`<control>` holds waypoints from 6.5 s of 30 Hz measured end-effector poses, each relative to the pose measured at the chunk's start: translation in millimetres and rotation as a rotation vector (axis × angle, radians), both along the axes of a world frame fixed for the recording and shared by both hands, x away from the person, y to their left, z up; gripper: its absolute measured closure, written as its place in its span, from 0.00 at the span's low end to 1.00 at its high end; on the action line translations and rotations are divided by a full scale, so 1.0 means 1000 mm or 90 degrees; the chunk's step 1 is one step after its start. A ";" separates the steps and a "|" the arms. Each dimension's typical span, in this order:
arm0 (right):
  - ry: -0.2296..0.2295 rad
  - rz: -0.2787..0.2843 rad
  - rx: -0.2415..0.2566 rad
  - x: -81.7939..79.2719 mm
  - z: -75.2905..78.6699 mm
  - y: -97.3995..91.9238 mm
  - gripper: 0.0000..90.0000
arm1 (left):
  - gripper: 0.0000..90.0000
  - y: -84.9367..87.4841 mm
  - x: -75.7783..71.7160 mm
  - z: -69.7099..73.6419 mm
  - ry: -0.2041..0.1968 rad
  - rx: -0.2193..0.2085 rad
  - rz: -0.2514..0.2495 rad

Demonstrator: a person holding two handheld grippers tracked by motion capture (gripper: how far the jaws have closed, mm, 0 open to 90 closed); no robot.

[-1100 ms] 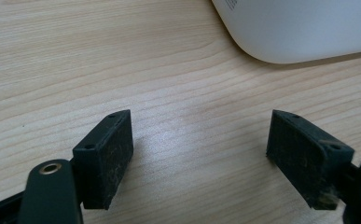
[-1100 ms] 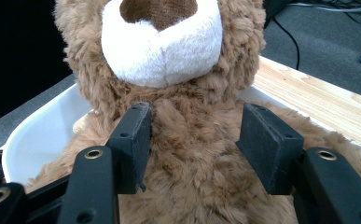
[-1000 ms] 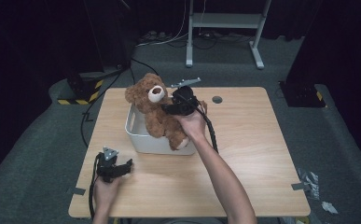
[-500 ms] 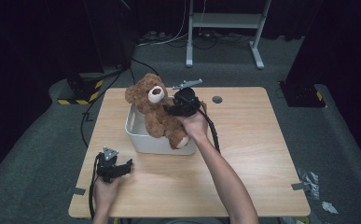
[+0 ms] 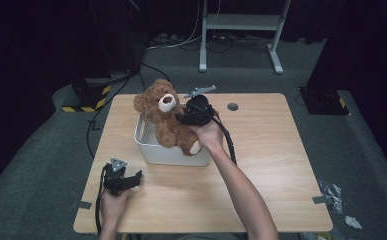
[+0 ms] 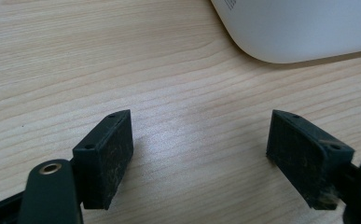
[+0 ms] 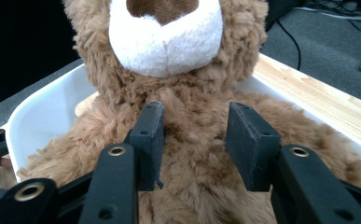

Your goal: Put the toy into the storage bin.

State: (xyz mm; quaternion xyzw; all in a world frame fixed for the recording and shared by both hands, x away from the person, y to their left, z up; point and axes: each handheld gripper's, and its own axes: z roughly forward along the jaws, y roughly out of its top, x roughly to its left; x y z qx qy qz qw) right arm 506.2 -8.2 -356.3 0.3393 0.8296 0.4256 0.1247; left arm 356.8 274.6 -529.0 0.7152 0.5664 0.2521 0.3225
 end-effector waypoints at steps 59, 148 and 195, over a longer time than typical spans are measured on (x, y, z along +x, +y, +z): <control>-0.045 -0.033 0.080 -0.023 0.009 -0.064 0.55 | 0.25 0.000 0.000 0.000 0.002 0.001 0.000; -0.111 -0.106 0.133 -0.071 0.004 -0.166 0.53 | 0.25 0.000 0.000 0.000 0.002 0.001 0.001; -0.160 -0.156 0.195 -0.108 -0.018 -0.231 0.52 | 0.25 0.000 -0.001 0.000 0.003 0.002 0.002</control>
